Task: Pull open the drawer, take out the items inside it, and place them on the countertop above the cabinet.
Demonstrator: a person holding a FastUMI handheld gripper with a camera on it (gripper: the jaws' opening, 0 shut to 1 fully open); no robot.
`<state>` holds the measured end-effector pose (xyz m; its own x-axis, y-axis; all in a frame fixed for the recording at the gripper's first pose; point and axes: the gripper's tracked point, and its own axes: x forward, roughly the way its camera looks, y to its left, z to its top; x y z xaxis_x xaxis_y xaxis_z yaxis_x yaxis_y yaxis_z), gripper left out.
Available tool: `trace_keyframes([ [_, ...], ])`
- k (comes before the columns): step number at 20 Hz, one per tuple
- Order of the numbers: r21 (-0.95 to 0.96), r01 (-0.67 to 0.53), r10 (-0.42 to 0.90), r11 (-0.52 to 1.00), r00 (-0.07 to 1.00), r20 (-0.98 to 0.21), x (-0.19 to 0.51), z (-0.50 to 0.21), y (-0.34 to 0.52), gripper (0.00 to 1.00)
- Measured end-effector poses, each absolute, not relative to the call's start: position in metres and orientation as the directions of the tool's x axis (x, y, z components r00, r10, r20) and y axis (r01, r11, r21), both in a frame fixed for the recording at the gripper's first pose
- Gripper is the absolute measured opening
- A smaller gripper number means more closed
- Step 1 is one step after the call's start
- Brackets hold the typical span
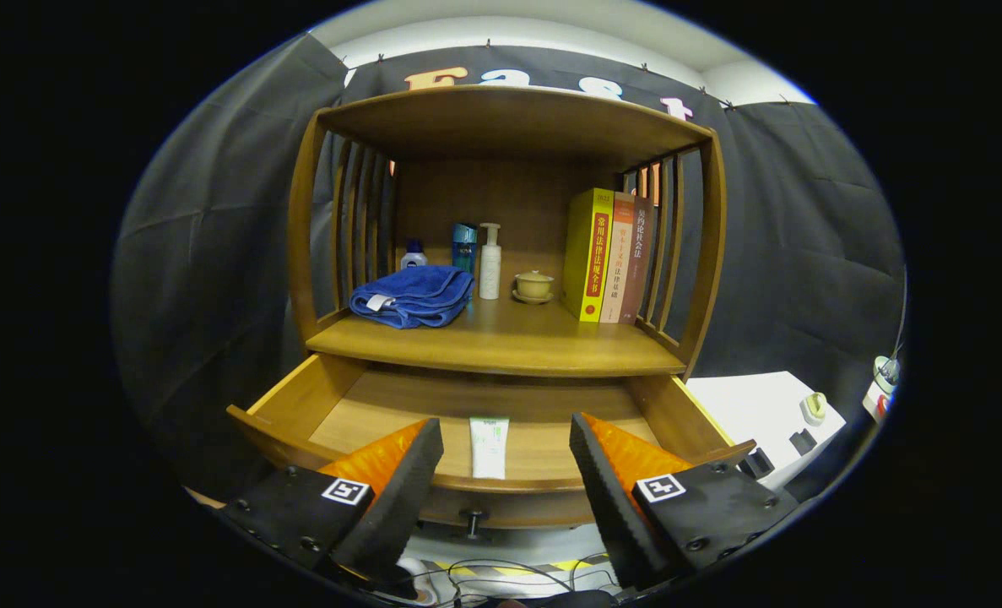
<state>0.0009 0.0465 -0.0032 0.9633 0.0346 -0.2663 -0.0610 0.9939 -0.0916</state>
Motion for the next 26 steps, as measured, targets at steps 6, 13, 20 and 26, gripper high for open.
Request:
trace_keyframes([
  [6, -0.091, -0.084, 0.048, 0.992, 0.939, -0.34, 0.035, -0.011, 0.041, 0.99],
  [13, -0.036, -0.129, 0.091, 0.991, 0.848, -0.522, 0.074, -0.044, 0.049, 0.99],
  [20, 0.09, -0.086, 0.124, 0.992, 0.632, -0.765, 0.114, -0.091, 0.053, 1.0],
  [26, 0.098, -0.072, 0.121, 0.993, 0.54, -0.833, 0.127, -0.119, 0.05, 0.99],
])
